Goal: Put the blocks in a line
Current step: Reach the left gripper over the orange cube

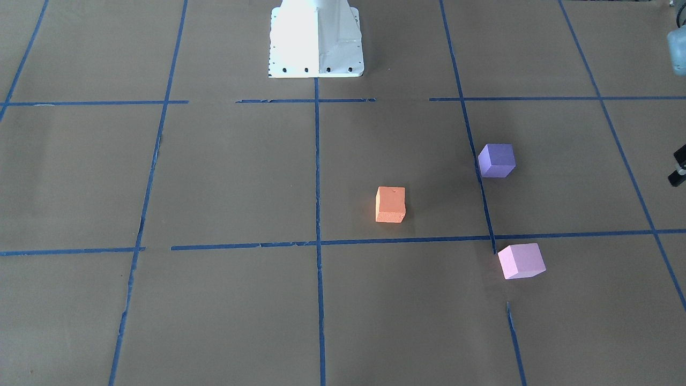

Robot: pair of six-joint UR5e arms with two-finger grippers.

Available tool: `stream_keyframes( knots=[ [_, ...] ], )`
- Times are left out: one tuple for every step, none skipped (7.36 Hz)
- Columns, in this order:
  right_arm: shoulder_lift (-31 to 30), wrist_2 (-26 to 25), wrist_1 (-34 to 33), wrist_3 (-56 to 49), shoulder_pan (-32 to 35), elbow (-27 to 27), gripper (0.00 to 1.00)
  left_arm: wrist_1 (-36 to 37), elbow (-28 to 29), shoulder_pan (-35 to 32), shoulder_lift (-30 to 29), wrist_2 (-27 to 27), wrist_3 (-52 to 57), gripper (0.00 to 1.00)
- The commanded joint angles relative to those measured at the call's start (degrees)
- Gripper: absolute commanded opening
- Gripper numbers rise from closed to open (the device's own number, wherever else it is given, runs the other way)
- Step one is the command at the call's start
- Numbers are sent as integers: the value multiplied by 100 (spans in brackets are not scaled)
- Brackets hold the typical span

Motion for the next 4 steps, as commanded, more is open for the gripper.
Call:
stream_keyframes(
  knots=[
    [0,0,0,0,0,0,100,8,-130,1249,-887,595,-1765,100],
    [0,0,0,9,0,0,100,8,-166,1881,-1134,713,-2216,100],
    [0,0,0,0,0,0,100,34,-53,2401,-1450,1018,-2734,100],
    [0,0,0,9,0,0,100,34,79,2745,-1610,1378,-2817,100]
  ],
)
